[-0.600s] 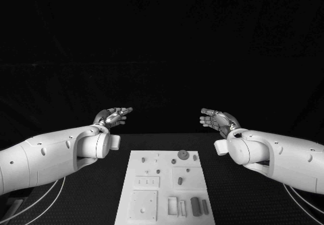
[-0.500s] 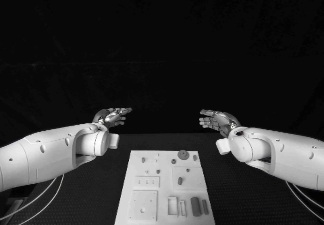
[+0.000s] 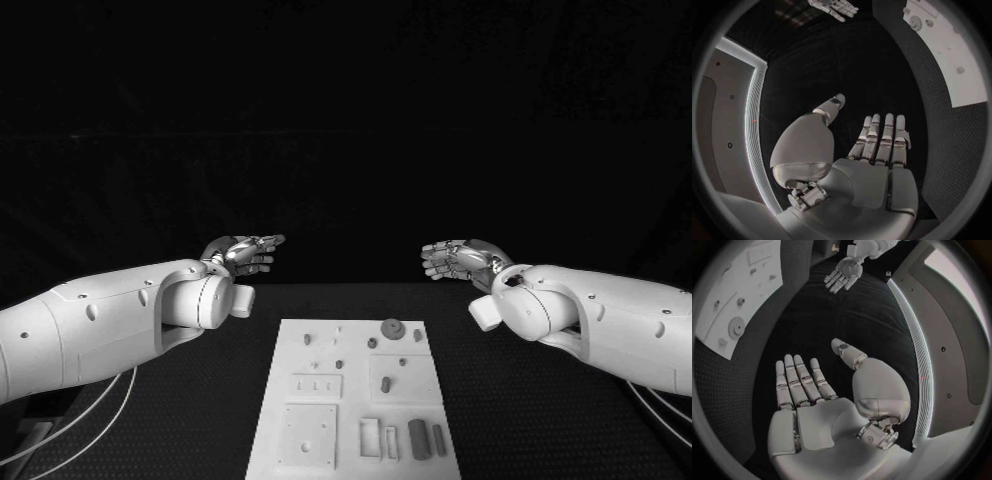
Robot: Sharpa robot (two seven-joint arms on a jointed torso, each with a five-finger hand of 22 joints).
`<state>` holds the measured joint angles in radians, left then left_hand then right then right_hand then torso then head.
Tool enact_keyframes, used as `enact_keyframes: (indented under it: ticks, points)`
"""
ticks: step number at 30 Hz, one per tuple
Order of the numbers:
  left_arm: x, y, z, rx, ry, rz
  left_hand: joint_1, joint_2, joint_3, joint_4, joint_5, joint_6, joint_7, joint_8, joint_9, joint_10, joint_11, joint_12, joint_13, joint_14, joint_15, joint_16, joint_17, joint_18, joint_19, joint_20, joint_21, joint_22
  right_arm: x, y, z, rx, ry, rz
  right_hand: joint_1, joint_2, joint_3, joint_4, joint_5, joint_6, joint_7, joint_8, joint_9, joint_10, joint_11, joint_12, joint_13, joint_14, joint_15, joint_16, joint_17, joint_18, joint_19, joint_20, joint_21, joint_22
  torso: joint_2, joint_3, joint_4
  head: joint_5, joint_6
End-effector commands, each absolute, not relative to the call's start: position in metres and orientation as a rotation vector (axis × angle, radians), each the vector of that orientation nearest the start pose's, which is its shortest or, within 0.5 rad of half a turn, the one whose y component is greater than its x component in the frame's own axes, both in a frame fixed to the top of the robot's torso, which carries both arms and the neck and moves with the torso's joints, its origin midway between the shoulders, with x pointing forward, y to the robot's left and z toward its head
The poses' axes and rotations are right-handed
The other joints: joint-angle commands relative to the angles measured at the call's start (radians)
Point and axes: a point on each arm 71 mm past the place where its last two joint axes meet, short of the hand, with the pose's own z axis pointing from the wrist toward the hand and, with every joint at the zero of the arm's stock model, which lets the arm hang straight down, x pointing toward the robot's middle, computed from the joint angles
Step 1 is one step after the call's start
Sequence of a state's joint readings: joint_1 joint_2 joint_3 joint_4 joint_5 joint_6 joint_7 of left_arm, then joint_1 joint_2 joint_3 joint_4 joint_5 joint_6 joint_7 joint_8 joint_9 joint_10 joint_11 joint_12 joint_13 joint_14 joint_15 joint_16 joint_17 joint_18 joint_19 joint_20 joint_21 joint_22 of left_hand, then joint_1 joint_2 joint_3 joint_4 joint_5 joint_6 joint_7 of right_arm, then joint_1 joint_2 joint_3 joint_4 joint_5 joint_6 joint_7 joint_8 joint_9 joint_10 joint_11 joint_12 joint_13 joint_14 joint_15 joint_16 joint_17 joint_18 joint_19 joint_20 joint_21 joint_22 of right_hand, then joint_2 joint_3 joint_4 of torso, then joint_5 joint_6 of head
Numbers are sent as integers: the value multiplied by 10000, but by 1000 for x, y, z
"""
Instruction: Assemble the parts on the task board
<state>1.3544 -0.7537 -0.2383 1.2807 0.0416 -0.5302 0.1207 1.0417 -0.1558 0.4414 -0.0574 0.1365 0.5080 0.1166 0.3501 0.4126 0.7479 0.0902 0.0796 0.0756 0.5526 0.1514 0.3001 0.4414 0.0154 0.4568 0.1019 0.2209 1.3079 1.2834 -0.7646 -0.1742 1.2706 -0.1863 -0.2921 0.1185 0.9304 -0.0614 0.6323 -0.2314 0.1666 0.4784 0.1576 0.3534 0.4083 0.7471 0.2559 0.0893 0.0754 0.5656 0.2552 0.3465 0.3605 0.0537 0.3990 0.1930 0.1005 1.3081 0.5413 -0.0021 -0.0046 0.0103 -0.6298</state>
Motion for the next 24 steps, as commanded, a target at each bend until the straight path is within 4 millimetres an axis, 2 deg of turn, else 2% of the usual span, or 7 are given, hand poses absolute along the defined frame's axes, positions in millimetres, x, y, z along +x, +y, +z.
enact_keyframes:
  ticks: [1, 6, 8, 14, 19, 21, 24]
  points:
    - [539, 262, -198, -12891, 15222, -10322, 15, 200, -211, -88, 9, 282, 224, 201, 71, 505, 153, 197, 63, 584, 233, 354, 127, -126, 448, -167, 249, 224, 535, -248, -210, 7979, 17580, 10449, 341, -79, 50, -194, 59, 299, 970, 119, 21, 381, -34, 230, 48, 452, -28, 189, 65, 239, 436, -46, 120, 145, -4, -1, 4, 10, -11]
    - [539, 266, -198, -12793, 15457, -10464, 234, 283, -391, -379, -245, 1127, 533, 585, 148, 1915, 368, 802, 267, 2628, 53, 1588, 588, 417, 1918, -465, 1123, 254, 543, -243, -208, 5917, 17533, 9776, 838, -210, 119, -436, 76, 1199, 807, 400, 38, 1272, -333, 724, 112, 1605, -397, 611, 271, 672, 1459, -96, 294, 62, -7, -20, -29, 5, 1]
    - [539, 266, -198, -12689, 15624, -10579, 406, 330, -420, -582, -312, 1593, 636, 760, 180, 2737, 357, 1216, 432, 2968, -89, 1881, 701, 491, 2209, -572, 1377, 255, 544, -239, -208, 5239, 17569, 9603, 1000, -233, 189, -476, 532, 1671, 675, 577, 98, 1632, -474, 893, 141, 2015, -552, 760, 379, 820, 1815, -109, 377, 43, 0, -23, -25, 5, -11]
    - [536, 260, -198, -12204, 16128, -10827, 688, 540, -452, -1211, -210, 2494, 584, 913, 159, 3825, 171, 1650, 699, 3522, -414, 2517, 890, 495, 2731, -881, 2002, 235, 544, -226, -211, 2173, 18245, 8403, 1411, -267, 305, -531, 547, 2883, 264, 892, 372, 2811, -946, 1355, 256, 3168, -1054, 1142, 871, 1305, 2980, -124, 724, 17, 62, -8, 25, 5, -18]
    - [529, 256, -197, -11898, 16476, -11109, 858, 701, -329, -1574, 24, 2952, 526, 981, 214, 4389, -33, 1978, 935, 3786, -599, 2980, 1035, 460, 2969, -1060, 2392, 241, 545, -218, -210, 504, 18139, 7695, 1533, -412, 357, -493, 161, 3213, 242, 779, 428, 3451, -1200, 1542, 365, 3929, -1404, 1407, 1332, 1620, 3735, -129, 1031, 65, 176, -5, 81, -48, -39]
    - [525, 254, -196, -11858, 16511, -11238, 966, 809, -95, -1744, 736, 3126, 465, 977, 243, 4633, -166, 2197, 1116, 3899, -692, 3270, 1131, 409, 3016, -1141, 2575, 238, 544, -216, -209, -162, 18091, 7333, 1641, -536, 510, -445, 32, 3341, 249, 698, 436, 4021, -1475, 1749, 493, 4464, -1686, 1616, 1633, 1828, 4312, -152, 1316, 124, 253, -7, 116, -74, -25]
    - [522, 251, -196, -11820, 16565, -11370, 922, 832, -5, -1843, 771, 3213, 436, 952, 264, 4616, -184, 2259, 1220, 3855, -716, 3411, 1182, 360, 2981, -1189, 2667, 227, 544, -215, -209, -842, 18077, 6893, 1704, -611, 634, -473, 44, 3562, 165, 645, 452, 4323, -1585, 1736, 549, 4886, -1893, 1698, 1916, 2014, 4737, -159, 1542, 155, 371, -3, 186, -123, -15]
